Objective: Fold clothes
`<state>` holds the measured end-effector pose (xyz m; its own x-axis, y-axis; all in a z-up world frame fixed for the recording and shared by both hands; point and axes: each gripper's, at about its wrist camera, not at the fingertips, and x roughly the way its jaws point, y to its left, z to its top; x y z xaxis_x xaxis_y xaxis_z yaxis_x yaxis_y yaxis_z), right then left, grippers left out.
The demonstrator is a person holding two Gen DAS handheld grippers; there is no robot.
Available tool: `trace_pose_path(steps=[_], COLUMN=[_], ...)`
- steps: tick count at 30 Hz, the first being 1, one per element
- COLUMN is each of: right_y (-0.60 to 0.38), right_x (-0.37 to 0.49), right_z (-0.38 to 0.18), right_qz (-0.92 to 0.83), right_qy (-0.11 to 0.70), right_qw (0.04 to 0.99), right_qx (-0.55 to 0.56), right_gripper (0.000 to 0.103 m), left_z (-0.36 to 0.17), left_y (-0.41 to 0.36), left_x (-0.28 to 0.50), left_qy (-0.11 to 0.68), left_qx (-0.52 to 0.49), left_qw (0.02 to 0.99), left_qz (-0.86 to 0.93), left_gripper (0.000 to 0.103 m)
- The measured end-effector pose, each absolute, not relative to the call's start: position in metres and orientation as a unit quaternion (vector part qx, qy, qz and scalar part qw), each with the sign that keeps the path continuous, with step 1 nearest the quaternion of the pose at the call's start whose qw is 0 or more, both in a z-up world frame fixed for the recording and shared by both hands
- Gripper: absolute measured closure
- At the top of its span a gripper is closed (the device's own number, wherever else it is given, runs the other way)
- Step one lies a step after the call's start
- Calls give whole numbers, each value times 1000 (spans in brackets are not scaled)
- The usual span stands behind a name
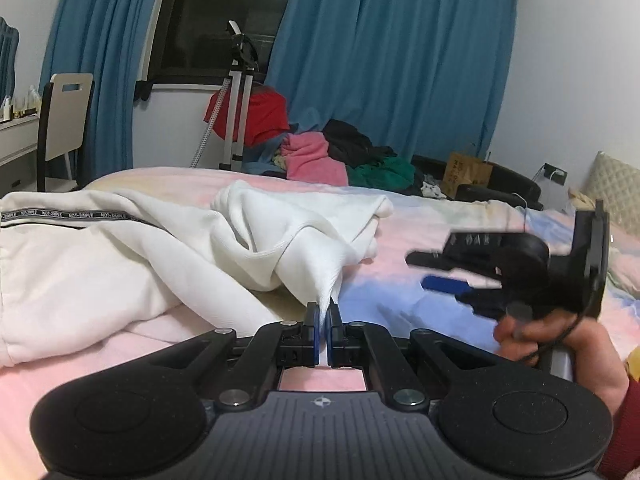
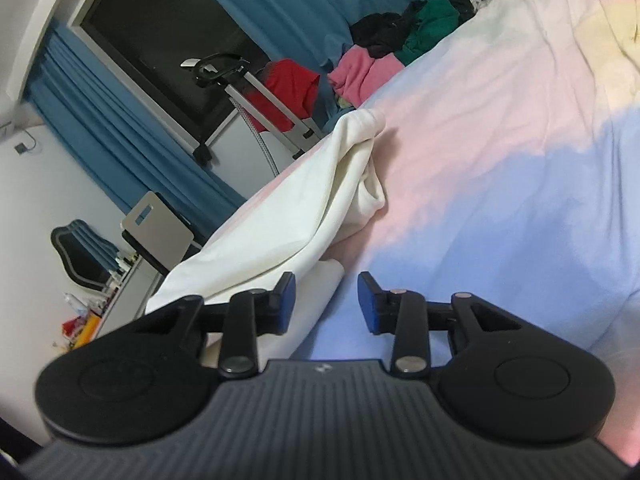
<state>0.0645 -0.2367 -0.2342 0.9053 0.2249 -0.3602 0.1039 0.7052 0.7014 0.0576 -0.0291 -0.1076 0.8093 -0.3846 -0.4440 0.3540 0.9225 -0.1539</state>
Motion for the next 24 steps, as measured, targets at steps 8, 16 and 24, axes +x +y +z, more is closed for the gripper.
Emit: trace_pose_path(steps=[8,16,24], right_y=[-221,-200,-189], right_x=[120,165,204], right_z=[-220,-241,-236], right_qz=[126,131,71], right_qy=[257,316,315], right_qw=[874,843,854], right_qx=[392,415,407], right_gripper=[36,36,53], left_z=[-127,-154,-157], left_y=[-19,1,17], left_x=[72,101,113], left_qy=[260,304,301], left_qx=[-72,-152,-204], left_qw=[934,908,899], left_qz=[-234,-244,-244], left_gripper=[100,100,100])
